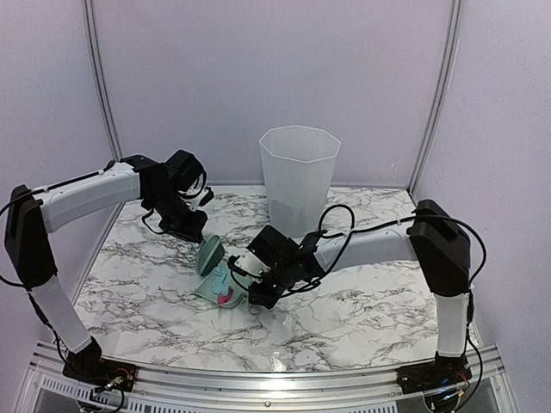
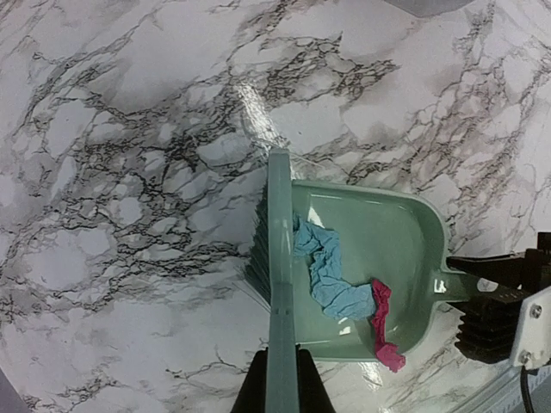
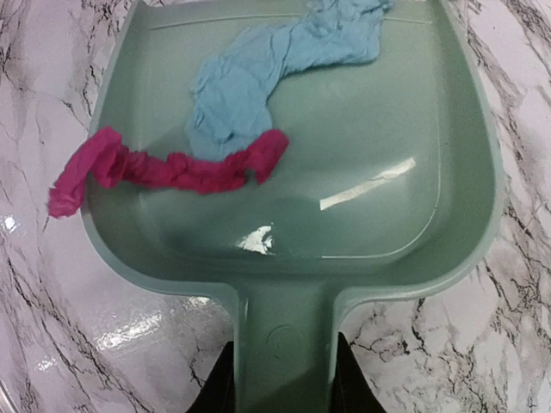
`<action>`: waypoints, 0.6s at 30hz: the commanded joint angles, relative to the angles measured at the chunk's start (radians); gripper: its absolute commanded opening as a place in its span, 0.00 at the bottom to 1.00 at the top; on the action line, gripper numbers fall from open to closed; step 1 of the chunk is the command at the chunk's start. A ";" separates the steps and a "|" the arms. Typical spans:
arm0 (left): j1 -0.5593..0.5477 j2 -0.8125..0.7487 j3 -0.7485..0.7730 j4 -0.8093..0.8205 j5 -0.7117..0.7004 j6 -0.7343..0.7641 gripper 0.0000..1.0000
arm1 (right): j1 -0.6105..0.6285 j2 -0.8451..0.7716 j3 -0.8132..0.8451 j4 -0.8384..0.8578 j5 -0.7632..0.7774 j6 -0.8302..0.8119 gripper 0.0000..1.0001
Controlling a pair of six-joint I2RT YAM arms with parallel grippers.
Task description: Sweep away the paper scraps from the table
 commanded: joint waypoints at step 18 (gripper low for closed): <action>-0.018 -0.196 0.023 -0.052 -0.071 -0.123 0.00 | -0.027 -0.050 -0.053 0.035 -0.056 -0.012 0.00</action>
